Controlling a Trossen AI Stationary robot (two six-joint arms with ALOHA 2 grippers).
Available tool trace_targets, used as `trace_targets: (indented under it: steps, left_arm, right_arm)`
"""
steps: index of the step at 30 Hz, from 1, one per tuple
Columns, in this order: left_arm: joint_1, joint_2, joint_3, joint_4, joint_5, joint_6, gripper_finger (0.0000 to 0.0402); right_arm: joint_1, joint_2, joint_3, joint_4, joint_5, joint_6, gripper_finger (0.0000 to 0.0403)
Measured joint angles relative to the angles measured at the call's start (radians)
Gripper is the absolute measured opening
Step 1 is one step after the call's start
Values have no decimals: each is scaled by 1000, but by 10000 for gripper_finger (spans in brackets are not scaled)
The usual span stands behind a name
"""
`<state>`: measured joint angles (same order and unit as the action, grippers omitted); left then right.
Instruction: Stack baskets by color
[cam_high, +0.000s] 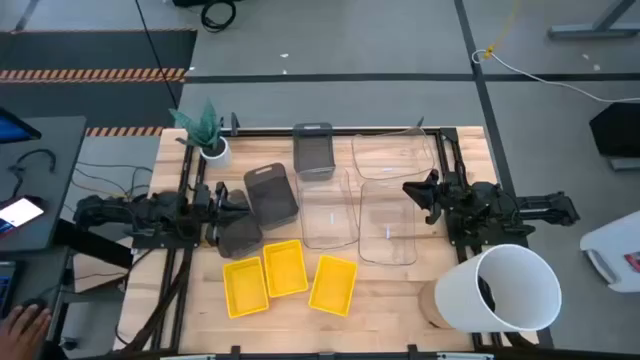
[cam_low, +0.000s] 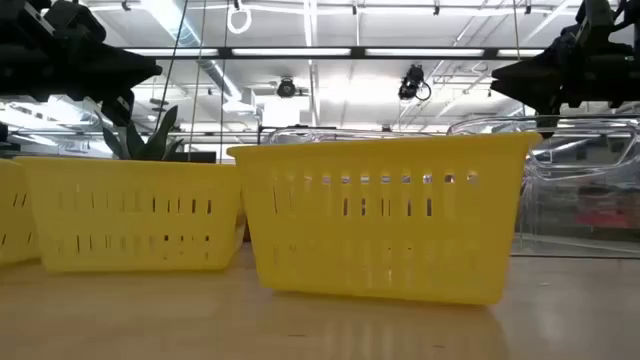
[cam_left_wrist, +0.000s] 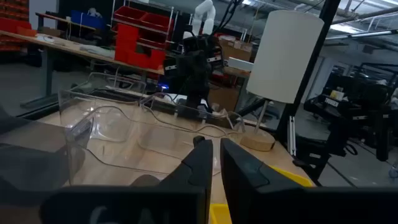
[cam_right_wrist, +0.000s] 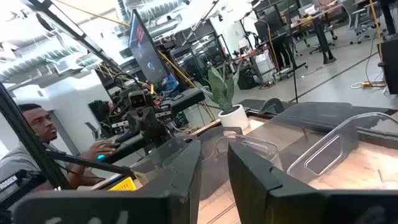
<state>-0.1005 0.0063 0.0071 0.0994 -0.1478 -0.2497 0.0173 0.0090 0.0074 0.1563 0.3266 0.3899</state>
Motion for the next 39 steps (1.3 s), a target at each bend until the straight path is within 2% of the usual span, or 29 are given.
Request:
trace_targets:
  steps: [39]
  left_arm:
    - [0,0,0,0,0,-1,37]
  right_arm:
    - [0,0,0,0,0,0,84]
